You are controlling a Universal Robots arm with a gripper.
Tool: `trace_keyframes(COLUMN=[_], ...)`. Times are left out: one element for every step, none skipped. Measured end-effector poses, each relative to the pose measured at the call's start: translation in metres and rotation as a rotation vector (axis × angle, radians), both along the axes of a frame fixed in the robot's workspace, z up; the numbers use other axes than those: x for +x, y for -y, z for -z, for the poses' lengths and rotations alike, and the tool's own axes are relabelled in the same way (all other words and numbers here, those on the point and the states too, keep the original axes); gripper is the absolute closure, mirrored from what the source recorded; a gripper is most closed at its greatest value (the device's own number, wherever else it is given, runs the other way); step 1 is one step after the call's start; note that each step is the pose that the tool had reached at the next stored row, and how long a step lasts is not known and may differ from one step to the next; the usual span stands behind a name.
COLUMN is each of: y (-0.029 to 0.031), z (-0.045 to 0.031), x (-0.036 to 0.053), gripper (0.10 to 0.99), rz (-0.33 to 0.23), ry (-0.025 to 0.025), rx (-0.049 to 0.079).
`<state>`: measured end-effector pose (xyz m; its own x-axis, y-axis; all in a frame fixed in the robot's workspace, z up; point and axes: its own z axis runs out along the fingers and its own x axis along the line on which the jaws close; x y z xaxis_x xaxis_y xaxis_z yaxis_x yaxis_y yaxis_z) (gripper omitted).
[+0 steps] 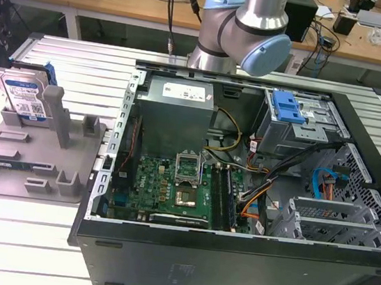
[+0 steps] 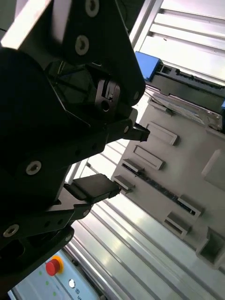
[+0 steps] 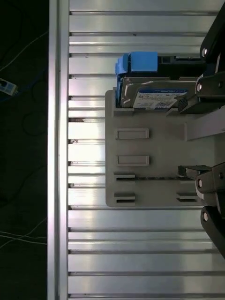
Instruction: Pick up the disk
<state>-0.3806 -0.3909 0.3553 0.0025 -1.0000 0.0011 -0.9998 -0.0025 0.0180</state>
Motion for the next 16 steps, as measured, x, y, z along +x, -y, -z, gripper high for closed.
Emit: trace_keyframes(y=[-0.0003,-0.0018,-0.0038,-0.009,-0.0123,-0.0173,-0.0255,-0.0323,-0.0407,-0.0469,-0.0498,-0.052,-0.058,-0.0624,-0.0655,-0.0674], z=[0.0,0.0001,0.0001,0.0001,0.0001,0.0002,0.0002,0.0002,0.0004,0.0008,0.0011,0.0014,0.0021,0.0025,0.0028,0.003], x=[-0.0003,-0.0014,-0.0029,-0.0061,-0.0079,-0.0103,-0.0134,-0.0159,-0.0191,-0.0244,-0.0281,-0.031,-0.0351,-0.0356,-0.0356,-0.0357], gripper=[0.529,0.529,0.529,0.529,0.529,0.529,0.529,0.529,0.529,0.529,0.529,0.529,0.529,0.529,0.529,0.529], rz=[0.0,0.0,0.0,0.0,0.0,0.0,0.0,0.0,0.0,0.0,0.0,0.0,0.0,0.0,0.0,0.0], ry=[0.0,0.0001,0.0,-0.0001,-0.0001,0.0,0.0,-0.0001,0.0,0.0,-0.0001,0.0,-0.0001,0.0,-0.0001,-0.0001], rx=[0.0,0.0,0.0,0.0,0.0,0.0,0.0,0.0,0.0,0.0,0.0,0.0,0.0,0.0,0.0,0.0])
